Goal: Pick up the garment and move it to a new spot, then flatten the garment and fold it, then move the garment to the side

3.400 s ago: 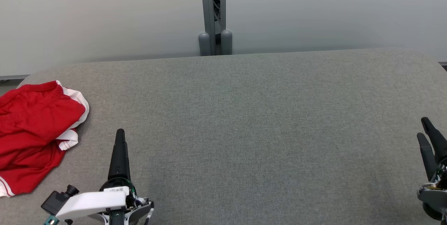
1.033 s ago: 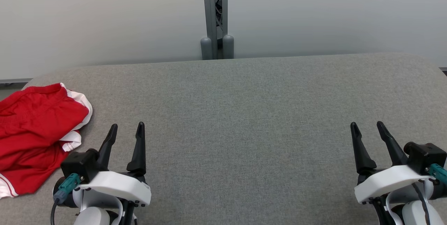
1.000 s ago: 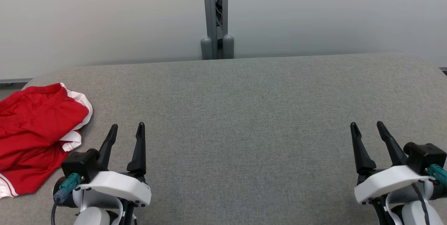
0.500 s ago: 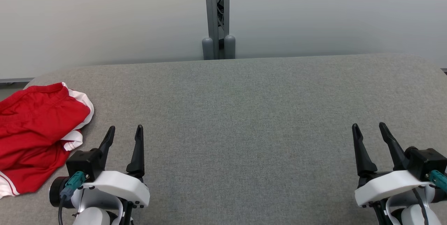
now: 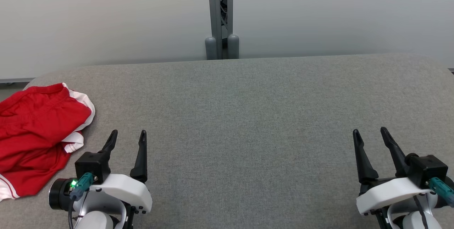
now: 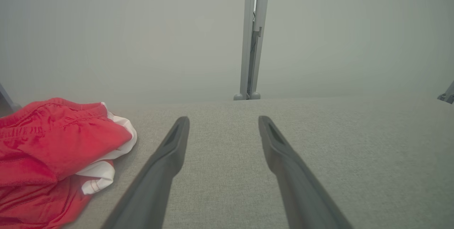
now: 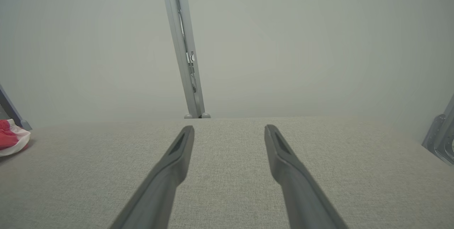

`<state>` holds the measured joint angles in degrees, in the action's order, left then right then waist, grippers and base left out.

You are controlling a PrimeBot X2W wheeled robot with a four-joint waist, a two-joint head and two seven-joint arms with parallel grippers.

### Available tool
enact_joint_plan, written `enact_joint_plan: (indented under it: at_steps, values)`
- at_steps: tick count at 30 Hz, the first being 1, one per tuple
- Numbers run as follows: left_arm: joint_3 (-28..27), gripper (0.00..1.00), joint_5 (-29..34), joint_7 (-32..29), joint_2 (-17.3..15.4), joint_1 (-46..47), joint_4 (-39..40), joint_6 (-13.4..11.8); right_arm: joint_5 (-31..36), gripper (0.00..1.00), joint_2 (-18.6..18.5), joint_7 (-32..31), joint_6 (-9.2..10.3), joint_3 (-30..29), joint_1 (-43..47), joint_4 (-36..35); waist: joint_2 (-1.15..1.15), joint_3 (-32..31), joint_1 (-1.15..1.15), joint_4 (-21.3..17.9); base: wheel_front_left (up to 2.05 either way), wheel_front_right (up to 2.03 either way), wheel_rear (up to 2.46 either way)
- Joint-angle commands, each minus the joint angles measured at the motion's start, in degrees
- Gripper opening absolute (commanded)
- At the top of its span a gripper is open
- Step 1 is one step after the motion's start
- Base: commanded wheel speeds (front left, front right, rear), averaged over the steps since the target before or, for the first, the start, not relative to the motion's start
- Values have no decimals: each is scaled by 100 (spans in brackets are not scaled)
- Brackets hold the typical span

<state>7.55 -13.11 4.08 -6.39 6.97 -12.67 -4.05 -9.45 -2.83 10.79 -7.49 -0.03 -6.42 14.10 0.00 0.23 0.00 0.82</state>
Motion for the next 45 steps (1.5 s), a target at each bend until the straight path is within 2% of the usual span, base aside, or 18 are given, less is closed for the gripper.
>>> enact_joint_plan:
  at_steps: [1, 32, 38, 45]
  values:
    - [-3, 100, 109, -12, -46, 115, 15, -33, 125, 100, -15, 69, 0, 5, 51, 10, 0, 3, 0, 4, 0, 0, 0]
    - [97, 100, -108, -31, -56, 113, -52, -130, 65, 100, -17, -58, 0, -268, -4, 211, 0, 26, 0, 80, 0, 0, 0]
    - [109, 100, -178, 12, -33, 192, -91, -140, 120, 100, -16, -51, 0, -263, 0, 169, 0, 44, 0, 385, 0, 0, 0]
    - [113, 100, -216, 44, -57, 243, -139, -171, 130, 100, -16, -88, 0, -200, 25, 139, 0, 35, 0, 1097, 0, 0, 0]
